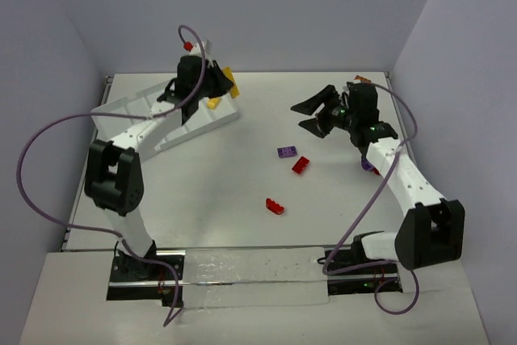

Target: Sort the legos into containers by color

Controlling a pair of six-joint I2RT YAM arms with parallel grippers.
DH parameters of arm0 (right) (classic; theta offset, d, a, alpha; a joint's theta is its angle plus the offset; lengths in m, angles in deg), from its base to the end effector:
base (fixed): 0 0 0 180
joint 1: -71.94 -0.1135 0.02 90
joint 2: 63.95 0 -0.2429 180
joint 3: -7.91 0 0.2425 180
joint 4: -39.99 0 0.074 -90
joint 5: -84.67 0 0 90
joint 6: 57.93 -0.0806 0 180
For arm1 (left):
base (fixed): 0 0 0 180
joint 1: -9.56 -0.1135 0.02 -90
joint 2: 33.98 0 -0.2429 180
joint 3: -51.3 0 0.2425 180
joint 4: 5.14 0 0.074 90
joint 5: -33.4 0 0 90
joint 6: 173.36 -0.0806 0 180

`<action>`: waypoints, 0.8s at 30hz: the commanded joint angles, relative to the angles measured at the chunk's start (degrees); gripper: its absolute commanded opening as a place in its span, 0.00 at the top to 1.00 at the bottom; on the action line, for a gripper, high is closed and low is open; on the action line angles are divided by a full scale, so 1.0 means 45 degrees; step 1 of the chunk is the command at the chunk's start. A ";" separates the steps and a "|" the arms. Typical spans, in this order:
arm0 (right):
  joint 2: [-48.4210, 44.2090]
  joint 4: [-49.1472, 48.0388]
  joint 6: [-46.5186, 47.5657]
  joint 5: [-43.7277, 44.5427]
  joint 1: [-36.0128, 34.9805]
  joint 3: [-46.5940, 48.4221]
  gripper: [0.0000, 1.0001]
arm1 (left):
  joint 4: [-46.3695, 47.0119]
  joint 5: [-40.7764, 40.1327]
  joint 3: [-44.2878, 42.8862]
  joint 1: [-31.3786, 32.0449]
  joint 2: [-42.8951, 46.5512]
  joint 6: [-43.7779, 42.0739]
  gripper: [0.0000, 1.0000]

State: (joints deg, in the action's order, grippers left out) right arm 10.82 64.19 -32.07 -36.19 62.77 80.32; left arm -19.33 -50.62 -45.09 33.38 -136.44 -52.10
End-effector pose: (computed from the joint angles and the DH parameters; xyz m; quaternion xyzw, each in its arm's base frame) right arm 0.3158 0.0929 0.2739 0.2543 0.7920 0.4841 0.2715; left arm 0.4158 -0.1927 0.2717 -0.0234 0.8195 -0.3019 0.4865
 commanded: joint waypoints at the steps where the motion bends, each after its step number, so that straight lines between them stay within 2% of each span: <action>1: -0.1932 0.3903 0.4420 0.4167 0.0025 0.1056 0.29 | -0.4712 -0.1703 -0.4658 -0.0464 -0.3007 0.0187 1.00; 2: -0.2077 0.4067 0.4801 0.4498 0.0026 0.1095 0.29 | -0.5258 -0.1981 -0.6308 -0.0505 -0.3550 0.0182 1.00; 3: -0.2195 0.4204 0.4968 0.4792 0.0026 0.1134 0.29 | -0.5804 -0.2272 -0.7114 -0.0544 -0.4152 0.0182 1.00; 4: -0.2346 0.4403 0.5185 0.5208 0.0026 0.1184 0.29 | -0.6601 -0.2656 -0.8420 -0.0610 -0.5433 0.0118 1.00; 7: -0.2625 0.4877 0.5591 0.5945 0.0026 0.1214 0.29 | -0.7829 -0.3544 -1.0165 -0.0748 -0.6626 0.0078 1.00; 11: -0.3050 0.5160 0.6038 0.6802 0.0043 0.1102 0.25 | -0.7360 -0.4262 -0.9502 -0.0871 -0.6388 0.0269 1.00; 16: -0.3043 0.5285 0.6207 0.7098 0.0045 0.1052 0.25 | -0.6956 -0.3724 -0.8732 -0.1242 -0.6332 0.0349 1.00; 24: -0.3095 0.5338 0.6165 0.6917 0.0045 0.1220 0.25 | -0.7351 -0.3450 -0.9676 -0.1435 -0.7561 -0.0066 1.00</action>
State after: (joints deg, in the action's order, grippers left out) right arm -1.56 87.93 -5.50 -6.42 62.86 84.08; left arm -51.33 -66.67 -85.04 27.03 -167.98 -51.14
